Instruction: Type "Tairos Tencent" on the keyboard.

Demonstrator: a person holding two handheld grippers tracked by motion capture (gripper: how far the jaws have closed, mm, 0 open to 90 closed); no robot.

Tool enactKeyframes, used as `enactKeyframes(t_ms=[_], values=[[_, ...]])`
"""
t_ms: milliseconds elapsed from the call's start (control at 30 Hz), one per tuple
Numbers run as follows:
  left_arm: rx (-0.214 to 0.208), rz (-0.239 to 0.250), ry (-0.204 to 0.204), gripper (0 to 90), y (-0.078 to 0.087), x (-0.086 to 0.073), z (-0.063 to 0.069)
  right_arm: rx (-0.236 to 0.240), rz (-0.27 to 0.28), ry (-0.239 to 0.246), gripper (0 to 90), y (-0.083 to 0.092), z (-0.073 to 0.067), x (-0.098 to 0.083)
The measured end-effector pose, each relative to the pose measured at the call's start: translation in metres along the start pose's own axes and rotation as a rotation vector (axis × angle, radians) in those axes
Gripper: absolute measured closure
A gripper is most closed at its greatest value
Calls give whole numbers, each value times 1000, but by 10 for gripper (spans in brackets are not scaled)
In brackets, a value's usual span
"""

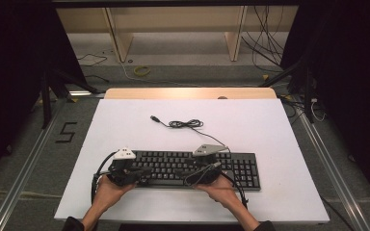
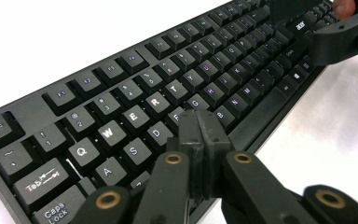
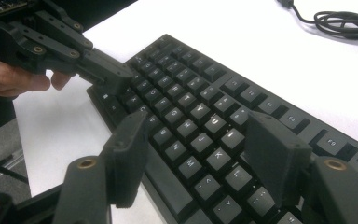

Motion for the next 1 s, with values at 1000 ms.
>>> enactKeyframes(t_ms=[1000], values=[[1, -82, -21, 893, -20, -10, 3, -4, 2, -6, 394, 2, 1, 0]])
Point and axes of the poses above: each handheld gripper's, and its own axes: y roughly backward along the jaws, x roughly out of its top, z roughly to its right, the point moved 7 cm from there along -y, roughly forward along the jaws, and after that the axes turned 10 degrees about z, right-handed, at the moved point
